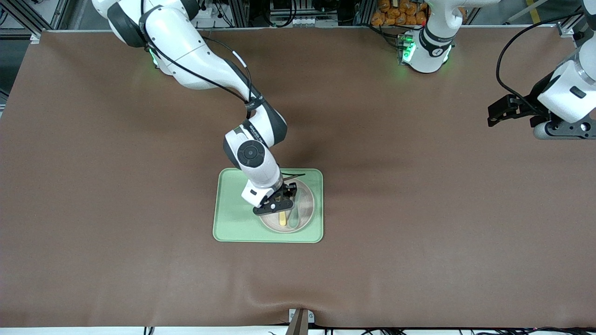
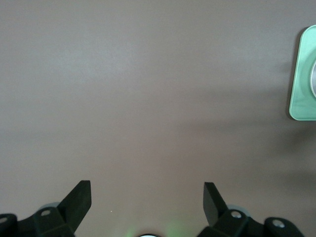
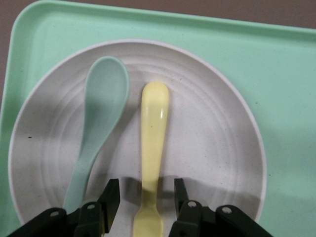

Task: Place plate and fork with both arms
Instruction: 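Lower the right gripper onto the yellow fork and grasp it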

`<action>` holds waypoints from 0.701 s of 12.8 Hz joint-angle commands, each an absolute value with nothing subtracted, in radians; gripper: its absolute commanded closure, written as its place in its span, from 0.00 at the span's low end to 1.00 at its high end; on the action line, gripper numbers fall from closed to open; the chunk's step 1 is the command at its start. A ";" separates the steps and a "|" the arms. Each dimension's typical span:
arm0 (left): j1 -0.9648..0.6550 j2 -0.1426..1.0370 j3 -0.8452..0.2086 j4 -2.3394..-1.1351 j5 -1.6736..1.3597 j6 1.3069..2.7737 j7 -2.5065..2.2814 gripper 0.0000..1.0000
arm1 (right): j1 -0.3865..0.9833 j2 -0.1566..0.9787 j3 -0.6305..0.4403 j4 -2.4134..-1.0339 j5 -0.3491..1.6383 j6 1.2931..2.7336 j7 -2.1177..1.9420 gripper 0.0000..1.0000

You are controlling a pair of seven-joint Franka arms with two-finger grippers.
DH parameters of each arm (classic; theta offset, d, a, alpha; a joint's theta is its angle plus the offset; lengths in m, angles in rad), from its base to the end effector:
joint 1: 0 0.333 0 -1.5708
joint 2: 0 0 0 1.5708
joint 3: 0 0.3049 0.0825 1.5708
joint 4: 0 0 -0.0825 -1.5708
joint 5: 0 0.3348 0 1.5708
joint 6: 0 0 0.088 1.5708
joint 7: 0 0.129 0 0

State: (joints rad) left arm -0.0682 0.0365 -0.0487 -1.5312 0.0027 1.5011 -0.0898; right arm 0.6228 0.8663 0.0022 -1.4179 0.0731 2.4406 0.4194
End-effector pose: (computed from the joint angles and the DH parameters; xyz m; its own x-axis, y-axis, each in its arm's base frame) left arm 0.5040 -0.0583 0.5837 0.9975 -0.0267 -0.0662 -0.0273 -0.9996 -0.0069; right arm 0.5671 0.4102 0.1972 0.9825 0.1441 0.1176 0.1576 -0.9808 -0.1147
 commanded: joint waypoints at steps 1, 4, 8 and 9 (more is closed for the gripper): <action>-0.060 0.008 -0.052 -1.557 0.017 1.514 -0.074 0.00 | 0.624 0.884 -0.005 -1.387 0.057 2.441 0.449 0.54; -0.057 0.008 -0.052 -1.559 0.021 1.509 -0.075 0.00 | 0.630 0.887 -0.005 -1.388 0.055 2.441 0.480 0.70; -0.026 0.005 -0.054 -1.552 0.020 1.499 -0.071 0.00 | 0.632 0.893 -0.005 -1.388 0.055 2.442 0.483 0.58; -0.025 0.005 -0.054 -1.552 0.020 1.499 -0.071 0.00 | 0.632 0.893 -0.005 -1.388 0.055 2.442 0.483 0.68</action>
State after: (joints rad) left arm -0.0333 0.0327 -0.0467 -1.5318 0.0028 1.5009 -0.0892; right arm 0.6249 0.8715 -0.0019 -1.4167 0.0730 2.4407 0.4581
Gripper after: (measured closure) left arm 0.000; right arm 0.581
